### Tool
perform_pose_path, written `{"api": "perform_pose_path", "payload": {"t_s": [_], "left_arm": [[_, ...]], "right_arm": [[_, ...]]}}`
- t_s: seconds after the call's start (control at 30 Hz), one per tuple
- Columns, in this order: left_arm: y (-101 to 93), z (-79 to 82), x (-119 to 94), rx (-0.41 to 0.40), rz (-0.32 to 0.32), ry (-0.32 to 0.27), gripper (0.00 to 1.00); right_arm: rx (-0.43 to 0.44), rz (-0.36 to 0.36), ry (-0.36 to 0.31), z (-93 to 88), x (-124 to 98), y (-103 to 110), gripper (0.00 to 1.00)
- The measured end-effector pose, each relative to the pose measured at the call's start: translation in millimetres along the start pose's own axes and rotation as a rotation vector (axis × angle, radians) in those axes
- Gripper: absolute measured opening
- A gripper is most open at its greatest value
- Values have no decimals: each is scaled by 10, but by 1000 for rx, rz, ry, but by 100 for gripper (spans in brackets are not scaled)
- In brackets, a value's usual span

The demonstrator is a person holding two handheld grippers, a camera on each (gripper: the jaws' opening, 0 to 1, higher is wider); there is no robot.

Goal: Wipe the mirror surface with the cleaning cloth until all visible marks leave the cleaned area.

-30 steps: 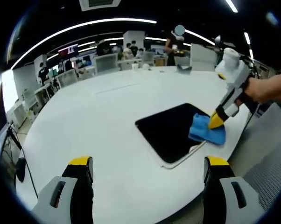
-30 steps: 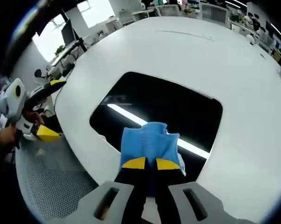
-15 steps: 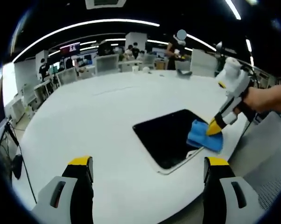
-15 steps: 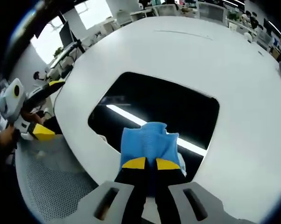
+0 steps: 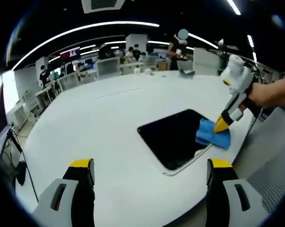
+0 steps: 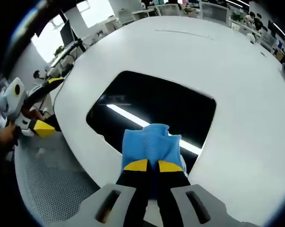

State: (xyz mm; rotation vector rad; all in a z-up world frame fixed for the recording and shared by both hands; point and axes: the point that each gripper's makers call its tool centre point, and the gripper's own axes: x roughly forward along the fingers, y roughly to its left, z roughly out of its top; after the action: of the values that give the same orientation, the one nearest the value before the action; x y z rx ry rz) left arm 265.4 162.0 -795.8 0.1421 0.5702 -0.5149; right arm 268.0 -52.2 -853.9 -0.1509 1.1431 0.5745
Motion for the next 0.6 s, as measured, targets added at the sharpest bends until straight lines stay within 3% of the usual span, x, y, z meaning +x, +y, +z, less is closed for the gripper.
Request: {"api": "perform_pose_path", "payload": {"t_s": [0.3, 0.6], "left_arm": [[-15, -50, 3, 4, -5, 22, 99], [-14, -12, -7, 6, -3, -3, 99]], "right_arm": [[8, -14, 12, -50, -41, -112, 0], [-6, -41, 7, -64, -75, -240, 0]]}}
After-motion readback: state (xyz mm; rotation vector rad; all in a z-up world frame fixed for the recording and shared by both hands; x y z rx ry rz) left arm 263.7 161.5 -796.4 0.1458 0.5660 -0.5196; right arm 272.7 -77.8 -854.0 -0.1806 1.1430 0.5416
